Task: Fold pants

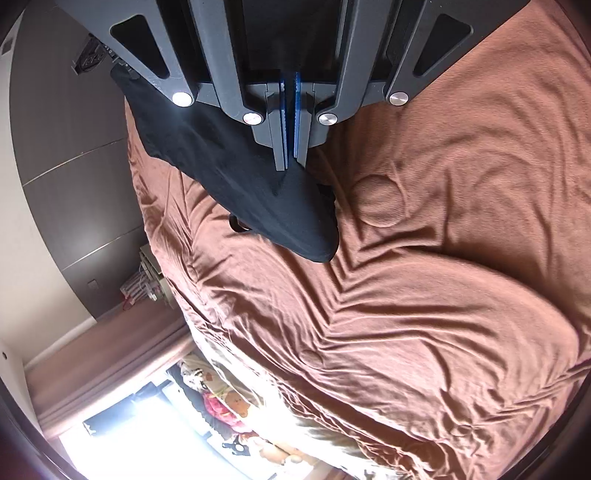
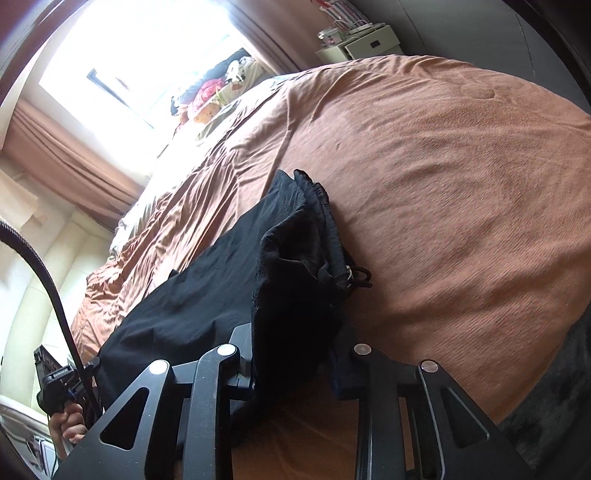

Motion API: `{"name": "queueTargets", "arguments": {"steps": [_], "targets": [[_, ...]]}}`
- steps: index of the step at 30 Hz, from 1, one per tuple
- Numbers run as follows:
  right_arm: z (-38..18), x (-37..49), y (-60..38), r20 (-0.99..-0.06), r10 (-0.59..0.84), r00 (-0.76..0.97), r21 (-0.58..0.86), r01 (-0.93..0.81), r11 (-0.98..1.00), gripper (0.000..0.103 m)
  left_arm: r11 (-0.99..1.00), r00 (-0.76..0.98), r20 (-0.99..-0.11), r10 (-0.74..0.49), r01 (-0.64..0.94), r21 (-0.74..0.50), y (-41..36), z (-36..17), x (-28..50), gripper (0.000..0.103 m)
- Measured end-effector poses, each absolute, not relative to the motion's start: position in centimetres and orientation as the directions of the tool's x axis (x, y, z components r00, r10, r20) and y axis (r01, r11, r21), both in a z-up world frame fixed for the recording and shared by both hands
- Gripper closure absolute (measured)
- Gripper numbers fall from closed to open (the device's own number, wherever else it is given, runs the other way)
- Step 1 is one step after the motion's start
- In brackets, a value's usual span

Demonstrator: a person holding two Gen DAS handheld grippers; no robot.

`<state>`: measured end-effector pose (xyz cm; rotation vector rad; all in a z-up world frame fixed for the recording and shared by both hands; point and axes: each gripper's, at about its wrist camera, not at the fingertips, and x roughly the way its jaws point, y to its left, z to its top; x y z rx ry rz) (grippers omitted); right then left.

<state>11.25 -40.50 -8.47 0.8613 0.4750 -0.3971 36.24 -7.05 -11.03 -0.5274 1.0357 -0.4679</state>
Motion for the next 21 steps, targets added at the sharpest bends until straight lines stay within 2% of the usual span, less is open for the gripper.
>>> {"name": "queueTargets", "arguments": {"steps": [10,21], "targets": [[-8.1,17.5,-35.4,-0.549,-0.056,0.834,0.609,0.445,0.656,0.08,0.795,0.499,-0.679,-0.538,0.035,-0.605,2.8,-10.6,36.2,0.1],[-8.5,23.7,-32.1,-0.554,0.011,0.833,0.595,0.386,0.705,0.08,0.802,0.54,-0.688,-0.485,-0.038,-0.596,10.1,-11.0,37.4,0.1]]}}
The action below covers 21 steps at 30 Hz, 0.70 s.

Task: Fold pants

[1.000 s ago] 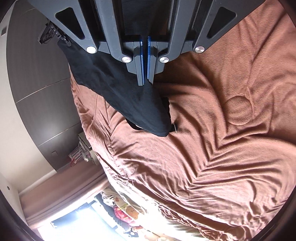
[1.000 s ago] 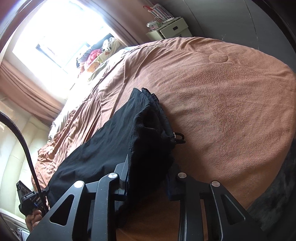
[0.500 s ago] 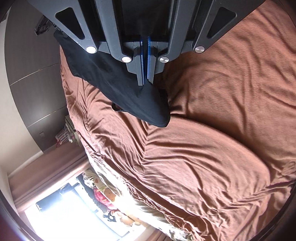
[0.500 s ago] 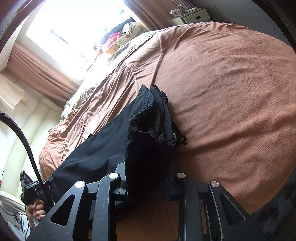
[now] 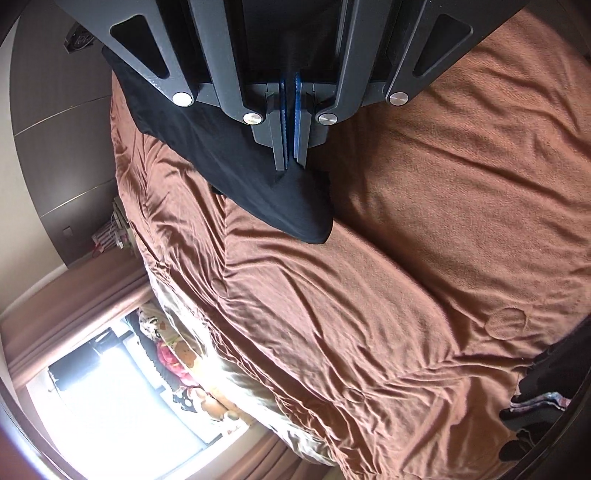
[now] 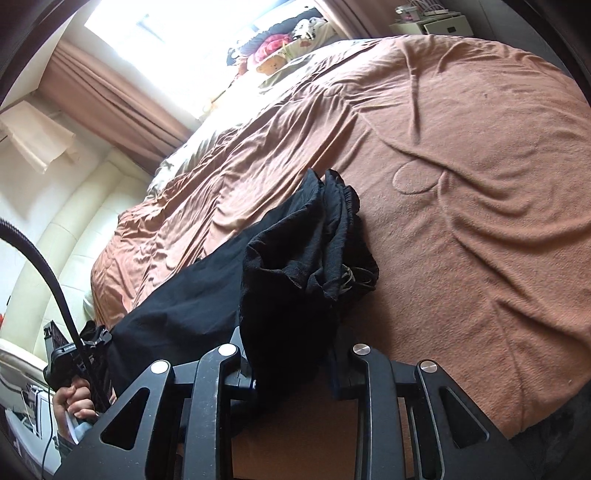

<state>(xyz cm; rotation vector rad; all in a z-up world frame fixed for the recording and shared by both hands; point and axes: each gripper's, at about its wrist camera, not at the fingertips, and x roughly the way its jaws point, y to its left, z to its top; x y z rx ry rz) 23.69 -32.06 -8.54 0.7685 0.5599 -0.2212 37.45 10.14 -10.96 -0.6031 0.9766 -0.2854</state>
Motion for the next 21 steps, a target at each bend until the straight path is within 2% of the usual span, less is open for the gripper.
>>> {"name": "queueTargets", "arguments": {"steps": [4,5,7,9,15,21], "targets": [[-9.6,24.2,-31.4,-0.58,-0.009,0.815,0.57,0.413,0.71,0.08,0.814,0.499,-0.735,-0.46,-0.094,-0.573,11.2,-13.0,37.7,0.098],[-9.8,24.2,-31.3,-0.596,-0.029,0.803,0.552,0.435,0.712,0.08,0.824,0.484,-0.754,-0.444,-0.109,-0.556,11.3,-13.6,37.6,0.094],[-10.9,24.2,-31.8,-0.632,-0.04,0.774,0.536,0.474,0.698,0.076,0.843,0.467,-0.779,-0.419,-0.119,-0.524,11.1,-14.6,37.1,0.081],[-12.1,24.0,-32.8,-0.648,-0.023,0.761,0.555,0.493,0.67,0.072,0.858,0.463,-0.794,-0.395,-0.122,-0.498,11.1,-15.1,36.4,0.06],[-12.9,23.6,-34.5,-0.64,0.017,0.768,0.589,0.477,0.653,0.059,0.873,0.47,-0.797,-0.379,-0.104,-0.476,12.1,-15.5,33.5,0.051],[-12.6,21.9,-33.9,-0.612,0.03,0.79,0.593,0.434,0.678,0.059,0.855,0.472,-0.788,-0.396,-0.124,-0.504,13.6,-16.0,29.3,0.051]]}}
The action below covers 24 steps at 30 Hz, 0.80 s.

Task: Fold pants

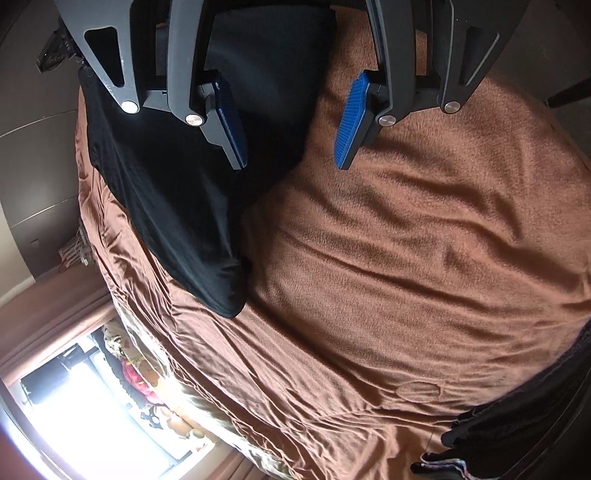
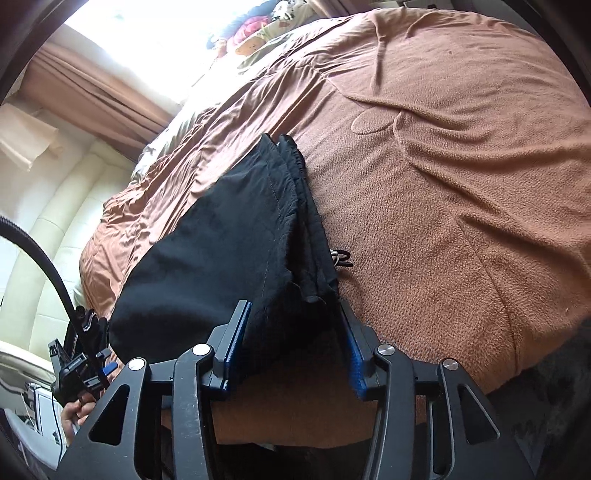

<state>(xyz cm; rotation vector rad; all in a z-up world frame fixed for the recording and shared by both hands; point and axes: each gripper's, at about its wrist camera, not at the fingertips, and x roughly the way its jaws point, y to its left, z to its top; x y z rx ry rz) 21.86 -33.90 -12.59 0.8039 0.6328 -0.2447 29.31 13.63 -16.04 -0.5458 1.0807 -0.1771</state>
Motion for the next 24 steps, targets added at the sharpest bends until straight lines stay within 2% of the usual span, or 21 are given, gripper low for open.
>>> {"name": "queueTargets", "arguments": {"steps": [13,16,17,18,19,24], "targets": [[-13.2,18.7,-33.4,-0.506,0.136,0.852,0.693,0.307,0.652,0.059,0.816,0.473,-0.758,-0.449,-0.129,-0.564,13.9,-17.4,23.9,0.051],[-13.3,19.1,-32.9,-0.504,0.144,0.852,0.685,0.293,0.667,0.059,0.803,0.47,-0.747,-0.469,-0.125,-0.583,13.4,-17.7,23.6,0.052],[-13.5,19.4,-32.8,-0.504,0.154,0.85,0.686,0.286,0.669,0.059,0.8,0.473,-0.745,-0.47,-0.129,-0.587,13.2,-17.8,23.5,0.061],[-13.6,19.7,-32.7,-0.504,0.164,0.848,0.69,0.281,0.668,0.059,0.794,0.469,-0.743,-0.477,-0.131,-0.593,13.0,-18.0,23.4,0.081],[-13.7,19.9,-32.6,-0.505,0.168,0.846,0.692,0.281,0.665,0.059,0.784,0.458,-0.739,-0.493,-0.135,-0.606,12.9,-18.3,23.4,0.087],[-13.9,21.2,-32.5,-0.525,0.158,0.836,0.681,0.302,0.667,0.059,0.752,0.482,-0.724,-0.493,-0.182,-0.634,13.4,-18.0,21.4,0.096]]}}
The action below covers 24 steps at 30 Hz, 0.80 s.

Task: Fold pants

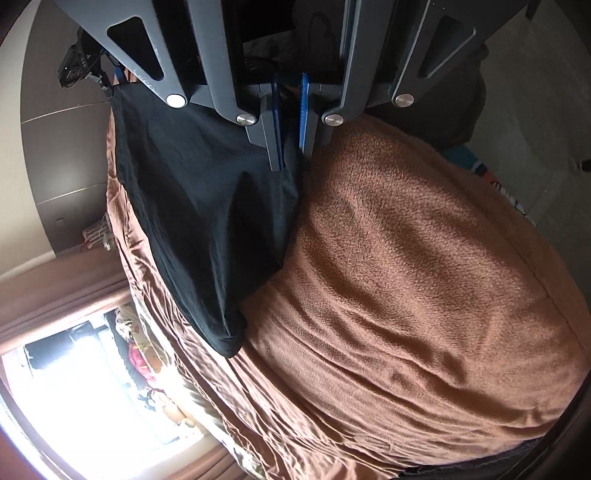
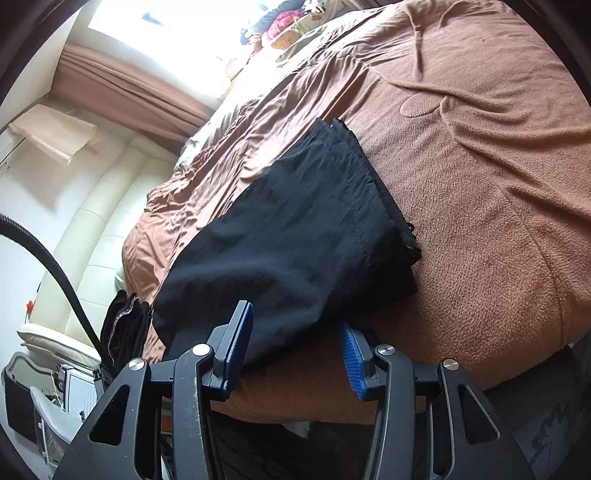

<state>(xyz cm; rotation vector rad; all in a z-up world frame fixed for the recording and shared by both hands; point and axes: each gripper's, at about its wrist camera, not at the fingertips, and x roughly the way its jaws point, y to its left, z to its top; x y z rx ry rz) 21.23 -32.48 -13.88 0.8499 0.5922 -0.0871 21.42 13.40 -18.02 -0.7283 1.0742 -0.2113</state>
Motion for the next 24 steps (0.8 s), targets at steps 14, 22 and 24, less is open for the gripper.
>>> {"name": "queueTargets", "arguments": {"steps": [14,22,24], "targets": [[-10.4,17.3,-30.6,-0.536,-0.015,0.844,0.533,0.352,0.77,0.059,0.753,0.522,-0.709,-0.473,-0.177,-0.633,13.0,-18.3,19.5,0.046],[-7.4,16.9,-26.7,-0.504,-0.057,0.862,0.406,0.295,0.865,0.059,0.731,0.536,-0.674,-0.509,-0.144,-0.667,12.5,-18.7,19.4,0.042],[-7.3,17.3,-25.6,-0.509,-0.042,0.859,0.387,0.272,0.881,0.059,0.723,0.541,-0.664,-0.516,-0.141,-0.677,12.4,-18.9,19.4,0.041]]}}
